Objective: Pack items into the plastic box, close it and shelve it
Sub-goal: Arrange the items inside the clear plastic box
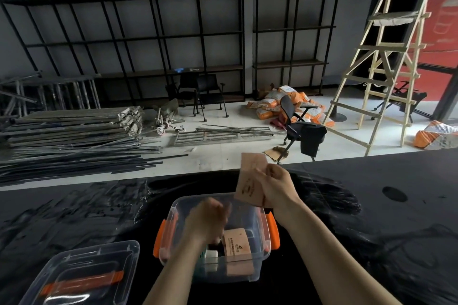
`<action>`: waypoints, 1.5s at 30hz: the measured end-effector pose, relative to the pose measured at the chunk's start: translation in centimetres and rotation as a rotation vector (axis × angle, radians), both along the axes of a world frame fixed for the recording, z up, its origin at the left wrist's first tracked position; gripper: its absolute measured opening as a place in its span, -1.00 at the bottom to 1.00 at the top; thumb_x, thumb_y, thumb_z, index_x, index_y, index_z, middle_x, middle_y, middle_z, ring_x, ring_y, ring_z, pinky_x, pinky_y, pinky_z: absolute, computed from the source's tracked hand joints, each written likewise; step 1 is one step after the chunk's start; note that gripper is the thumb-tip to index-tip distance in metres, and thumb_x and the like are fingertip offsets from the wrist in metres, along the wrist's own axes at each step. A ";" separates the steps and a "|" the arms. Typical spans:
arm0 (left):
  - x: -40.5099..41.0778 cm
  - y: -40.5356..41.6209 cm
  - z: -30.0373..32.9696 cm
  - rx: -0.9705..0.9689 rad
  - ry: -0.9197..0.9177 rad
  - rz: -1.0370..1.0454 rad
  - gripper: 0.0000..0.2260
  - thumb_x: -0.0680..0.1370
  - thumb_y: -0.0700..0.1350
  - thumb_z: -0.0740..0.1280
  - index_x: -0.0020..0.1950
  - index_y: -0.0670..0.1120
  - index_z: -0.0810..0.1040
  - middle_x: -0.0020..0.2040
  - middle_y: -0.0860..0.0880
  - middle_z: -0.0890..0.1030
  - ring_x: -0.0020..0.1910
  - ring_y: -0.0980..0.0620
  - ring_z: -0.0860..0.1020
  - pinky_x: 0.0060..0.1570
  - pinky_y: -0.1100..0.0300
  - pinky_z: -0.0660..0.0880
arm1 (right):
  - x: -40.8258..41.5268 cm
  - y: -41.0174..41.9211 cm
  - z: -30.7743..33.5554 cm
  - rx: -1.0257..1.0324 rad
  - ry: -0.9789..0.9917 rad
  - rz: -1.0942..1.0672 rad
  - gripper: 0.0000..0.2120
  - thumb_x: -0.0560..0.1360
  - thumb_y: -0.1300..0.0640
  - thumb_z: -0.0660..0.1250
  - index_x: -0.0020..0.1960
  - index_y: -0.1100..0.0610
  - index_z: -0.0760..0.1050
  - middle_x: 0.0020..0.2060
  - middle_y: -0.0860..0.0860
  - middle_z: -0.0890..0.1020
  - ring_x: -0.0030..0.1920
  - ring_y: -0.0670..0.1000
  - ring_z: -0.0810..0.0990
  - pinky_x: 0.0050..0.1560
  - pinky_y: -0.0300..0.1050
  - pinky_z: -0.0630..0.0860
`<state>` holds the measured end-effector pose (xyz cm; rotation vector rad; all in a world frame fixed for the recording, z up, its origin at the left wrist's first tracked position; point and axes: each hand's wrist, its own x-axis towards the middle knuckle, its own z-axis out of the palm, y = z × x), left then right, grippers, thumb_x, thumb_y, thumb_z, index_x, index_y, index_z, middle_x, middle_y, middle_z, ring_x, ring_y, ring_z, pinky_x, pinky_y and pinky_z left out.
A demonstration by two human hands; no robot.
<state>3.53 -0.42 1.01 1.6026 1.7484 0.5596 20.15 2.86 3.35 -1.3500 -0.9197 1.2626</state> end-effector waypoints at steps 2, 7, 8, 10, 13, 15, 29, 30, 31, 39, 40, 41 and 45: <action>0.8 0.1 -1.4 -0.127 0.303 -0.213 -0.54 0.61 0.14 0.15 -0.17 -0.19 0.62 -0.29 -0.09 0.68 -0.43 0.04 0.61 -0.32 0.20 0.60 | 0.8 -0.2 -0.4 -0.034 -0.020 -0.020 -0.80 0.58 0.09 0.36 0.17 0.13 0.53 -0.05 0.13 0.69 -0.06 0.12 0.70 -0.31 0.06 0.70; 2.8 1.0 -4.3 -0.255 0.592 -0.184 -0.66 0.48 0.14 0.26 0.11 -0.03 0.57 0.03 -0.04 0.67 0.02 -0.06 0.64 0.08 0.02 0.53 | 0.5 -1.0 -2.3 -0.059 -0.126 0.049 -0.80 0.57 0.08 0.36 0.18 0.09 0.52 -0.04 0.13 0.68 -0.03 0.14 0.70 -0.07 0.26 0.70; 3.0 1.1 -4.6 -0.253 0.653 -0.180 -0.66 0.48 0.11 0.27 0.17 -0.02 0.55 0.08 -0.02 0.65 0.07 -0.06 0.61 0.03 0.04 0.48 | 0.4 -1.1 -2.6 -0.055 -0.169 0.049 -0.80 0.58 0.09 0.35 0.19 0.08 0.50 -0.03 0.12 0.68 -0.02 0.13 0.70 -0.04 0.24 0.70; 3.5 1.5 -4.8 -0.286 0.724 -0.210 -0.61 0.49 0.11 0.27 0.26 -0.02 0.47 0.08 0.01 0.59 0.07 -0.06 0.56 -0.12 0.03 0.34 | 0.3 -1.1 -3.0 -0.043 -0.231 0.033 -0.80 0.58 0.10 0.33 0.19 0.09 0.49 0.01 0.11 0.67 0.00 0.11 0.69 -0.03 0.20 0.70; 3.5 1.7 -4.8 -0.361 0.737 -0.264 -0.56 0.50 0.09 0.27 0.34 -0.03 0.41 0.03 0.00 0.53 0.00 -0.07 0.51 -0.14 0.01 0.30 | 0.2 -1.0 -3.0 -0.023 -0.308 0.025 -0.79 0.58 0.12 0.32 0.20 0.12 0.48 0.02 0.10 0.66 -0.02 0.08 0.68 -0.07 0.08 0.71; 3.0 1.7 -4.9 -0.341 0.665 -0.199 -0.53 0.45 0.02 0.33 0.35 -0.02 0.43 0.11 0.00 0.61 0.10 -0.08 0.56 -0.06 0.06 0.36 | 0.0 -0.9 -3.1 -0.016 -0.342 0.033 -0.78 0.58 0.13 0.31 0.21 0.13 0.49 0.02 0.09 0.66 -0.03 0.05 0.68 -0.10 -0.01 0.69; -1.6 2.3 2.2 0.072 0.017 0.156 -0.77 0.55 -0.01 0.29 0.11 -0.09 0.60 0.00 -0.09 0.68 -0.02 -0.08 0.63 0.02 0.05 0.57 | -1.7 -0.8 -1.6 -0.087 -0.001 0.056 -0.84 0.57 0.16 0.34 0.06 0.26 0.55 -0.12 0.18 0.68 -0.14 0.14 0.70 -0.18 0.14 0.72; -1.4 2.1 2.3 0.119 -0.050 0.180 -0.78 0.57 -0.02 0.26 0.14 -0.07 0.58 0.02 -0.10 0.68 0.00 -0.09 0.63 0.06 -0.01 0.57 | -2.2 -0.8 -1.6 -0.086 0.014 0.059 -0.85 0.57 0.16 0.34 0.07 0.23 0.55 -0.10 0.18 0.68 -0.11 0.15 0.71 -0.15 0.17 0.72; -1.1 1.7 2.4 0.155 -0.129 0.198 -0.79 0.59 -0.02 0.24 0.15 -0.04 0.55 0.01 -0.09 0.67 -0.02 -0.10 0.64 0.04 -0.07 0.59 | -2.8 -0.8 -1.7 -0.079 0.015 0.044 -0.84 0.57 0.15 0.33 0.09 0.20 0.56 -0.06 0.18 0.69 -0.07 0.16 0.72 -0.12 0.20 0.71; 3.2 -1.4 0.7 0.288 -0.877 0.322 -0.86 0.67 -0.07 0.12 0.12 -0.09 0.40 0.06 -0.21 0.66 0.00 -0.14 0.66 -0.07 -0.07 0.63 | -4.9 -0.7 -1.0 0.017 -0.044 0.020 -0.72 0.60 0.09 0.23 0.24 0.18 0.50 0.13 0.18 0.67 0.13 0.18 0.66 0.18 0.21 0.61; 3.6 -1.5 0.6 0.284 -0.883 0.307 -0.80 0.67 0.03 0.11 0.12 -0.07 0.38 0.07 -0.15 0.66 0.04 -0.08 0.66 0.03 -0.07 0.61 | -5.0 -0.9 -1.0 0.013 -0.022 0.059 -0.73 0.59 0.09 0.22 0.24 0.16 0.49 0.13 0.17 0.67 0.13 0.16 0.66 0.15 0.18 0.63; 3.8 -1.4 0.6 0.263 -0.834 0.260 -0.73 0.65 0.14 0.10 0.12 -0.04 0.38 0.08 -0.09 0.66 0.07 -0.02 0.65 0.09 -0.03 0.59 | -5.0 -1.1 -1.1 0.013 0.005 0.097 -0.73 0.59 0.08 0.20 0.23 0.13 0.48 0.12 0.14 0.67 0.11 0.14 0.67 0.08 0.15 0.67; 1.9 -0.1 1.9 0.035 -0.633 0.023 -0.66 0.58 0.20 0.22 0.15 -0.02 0.55 0.06 -0.04 0.71 0.01 0.07 0.68 0.00 0.16 0.61 | -4.4 -2.0 -1.4 0.102 0.027 0.125 -0.75 0.62 0.13 0.11 0.21 0.07 0.49 0.13 0.18 0.65 0.13 0.18 0.65 0.08 0.27 0.66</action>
